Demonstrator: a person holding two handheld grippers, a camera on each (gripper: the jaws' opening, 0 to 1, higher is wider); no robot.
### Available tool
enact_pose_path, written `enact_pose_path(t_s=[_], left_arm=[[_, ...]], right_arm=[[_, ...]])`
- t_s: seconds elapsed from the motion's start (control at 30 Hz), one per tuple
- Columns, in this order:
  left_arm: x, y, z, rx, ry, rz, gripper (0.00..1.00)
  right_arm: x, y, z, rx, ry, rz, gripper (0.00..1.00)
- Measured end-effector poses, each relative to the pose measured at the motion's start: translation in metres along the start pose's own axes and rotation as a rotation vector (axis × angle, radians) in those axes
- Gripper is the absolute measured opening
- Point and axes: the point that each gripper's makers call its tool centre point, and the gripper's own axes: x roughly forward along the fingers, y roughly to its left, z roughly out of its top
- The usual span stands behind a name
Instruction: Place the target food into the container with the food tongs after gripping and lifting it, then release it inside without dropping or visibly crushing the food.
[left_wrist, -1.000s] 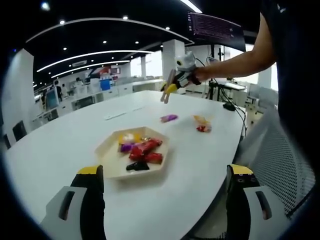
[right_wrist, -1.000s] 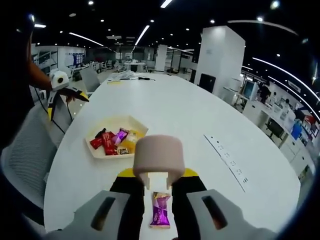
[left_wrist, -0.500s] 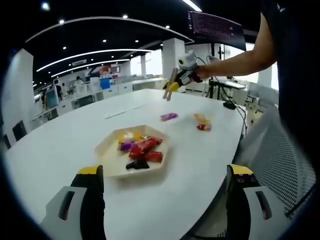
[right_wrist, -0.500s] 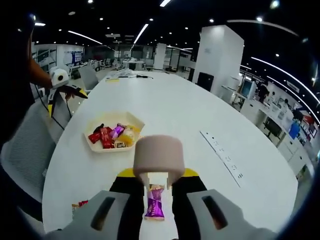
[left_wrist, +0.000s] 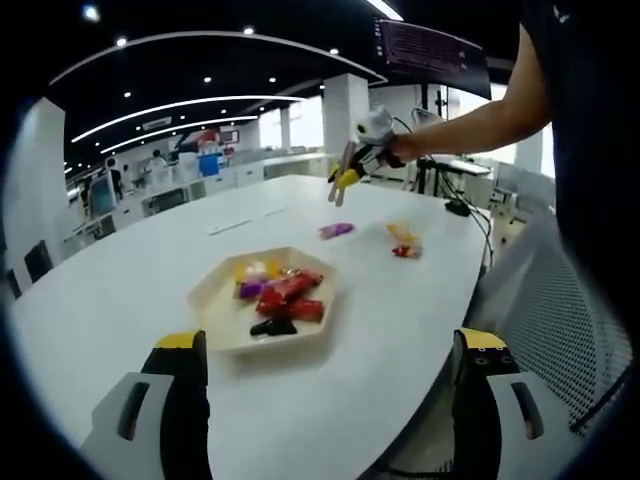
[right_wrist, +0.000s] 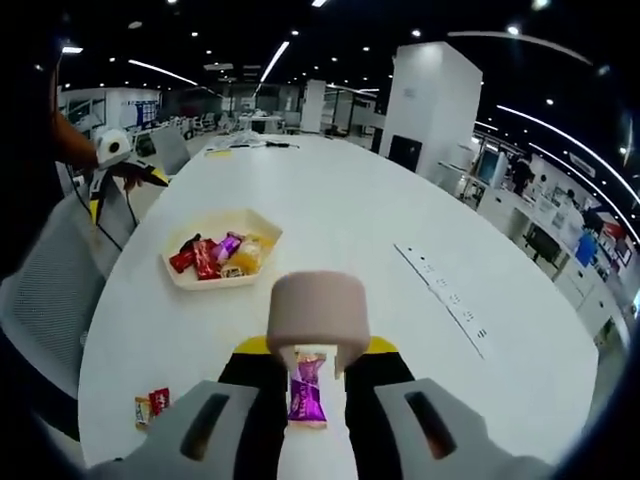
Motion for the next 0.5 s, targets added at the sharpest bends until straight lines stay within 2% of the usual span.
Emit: enact_pose_path(t_s=[0.5], left_arm=[[0.001,0.0,-0.004,0.0,0.014,-0.001,0.99]], right_arm=[[0.019,-0.004,-0.022,0.033,0.034,0.024,0.2]])
